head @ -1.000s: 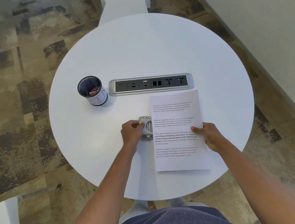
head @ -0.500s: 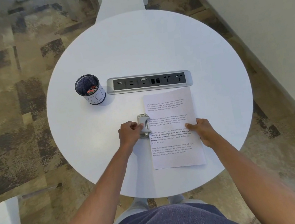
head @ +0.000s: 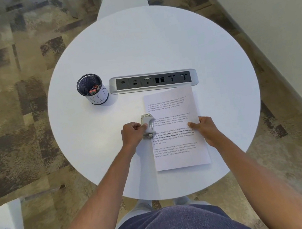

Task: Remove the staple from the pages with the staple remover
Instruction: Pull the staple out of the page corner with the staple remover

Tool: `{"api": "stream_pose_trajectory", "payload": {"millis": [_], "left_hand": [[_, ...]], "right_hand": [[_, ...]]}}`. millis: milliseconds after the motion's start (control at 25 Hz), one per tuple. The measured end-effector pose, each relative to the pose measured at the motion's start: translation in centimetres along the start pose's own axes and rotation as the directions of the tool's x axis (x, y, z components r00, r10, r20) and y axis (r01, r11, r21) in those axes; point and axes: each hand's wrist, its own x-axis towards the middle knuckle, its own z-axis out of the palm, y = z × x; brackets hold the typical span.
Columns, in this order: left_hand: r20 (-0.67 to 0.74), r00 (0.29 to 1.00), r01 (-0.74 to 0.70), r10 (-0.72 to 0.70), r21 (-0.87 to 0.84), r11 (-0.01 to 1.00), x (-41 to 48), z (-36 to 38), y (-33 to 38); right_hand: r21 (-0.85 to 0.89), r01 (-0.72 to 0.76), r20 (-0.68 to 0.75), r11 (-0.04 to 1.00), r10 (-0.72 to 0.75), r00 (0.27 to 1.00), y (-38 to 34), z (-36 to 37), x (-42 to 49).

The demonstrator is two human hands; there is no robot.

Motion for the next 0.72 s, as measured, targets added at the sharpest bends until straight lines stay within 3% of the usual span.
{"api": "stream_pose_trajectory", "payload": {"millis": [400,720], "left_hand": [[0.011,1.0,0.001,-0.002,0.038,0.999,0.1,-0.2,0.4],[-0.011,1.0,0.016,-0.014,0.208,0.978,1.0,-0.5,1.0]], "right_hand": [[0.006,0.001,-0.025,1.0,-0.001,1.0,0.7,0.8,-0.3],[-0.011,0.007,-0.017,1.0,-0.008,1.0,0.7,0.7,-0.2]]}}
